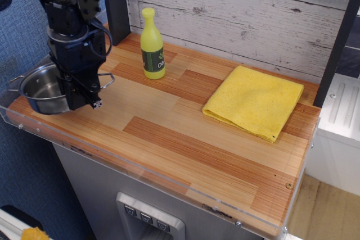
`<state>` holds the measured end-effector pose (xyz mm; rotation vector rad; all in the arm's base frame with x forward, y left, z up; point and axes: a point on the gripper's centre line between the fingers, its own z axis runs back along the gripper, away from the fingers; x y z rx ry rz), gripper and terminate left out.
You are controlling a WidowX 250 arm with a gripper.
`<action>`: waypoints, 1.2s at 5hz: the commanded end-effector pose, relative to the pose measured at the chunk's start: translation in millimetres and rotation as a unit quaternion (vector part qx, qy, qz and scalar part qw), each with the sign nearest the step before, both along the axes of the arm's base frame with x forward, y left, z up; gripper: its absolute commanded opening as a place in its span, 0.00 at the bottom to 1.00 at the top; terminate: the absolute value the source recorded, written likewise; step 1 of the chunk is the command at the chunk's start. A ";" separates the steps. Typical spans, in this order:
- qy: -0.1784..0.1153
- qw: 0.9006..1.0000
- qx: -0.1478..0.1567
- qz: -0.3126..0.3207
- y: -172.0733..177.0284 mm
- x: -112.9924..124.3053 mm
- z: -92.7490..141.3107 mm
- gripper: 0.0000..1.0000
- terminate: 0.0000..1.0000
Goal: Move the silver pan in front of the yellow rag.
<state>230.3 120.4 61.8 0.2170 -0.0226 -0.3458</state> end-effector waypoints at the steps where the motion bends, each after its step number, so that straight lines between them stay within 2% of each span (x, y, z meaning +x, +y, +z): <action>1: -0.032 0.999 -0.026 0.019 -68.1 -9.0 27.9 0.00 0.00; 2: -0.026 0.998 -0.038 0.042 -107.9 -15.9 24.7 0.00 0.00; 3: -0.022 0.998 -0.060 0.024 -141.1 -21.1 15.6 0.00 0.00; 4: -0.029 0.997 -0.072 0.016 -169.9 -14.2 9.8 0.00 0.00; 5: -0.034 0.997 -0.071 0.002 -190.2 -4.5 9.6 0.00 0.00; 6: -0.037 0.996 -0.084 -0.004 -199.8 3.7 5.2 0.00 0.00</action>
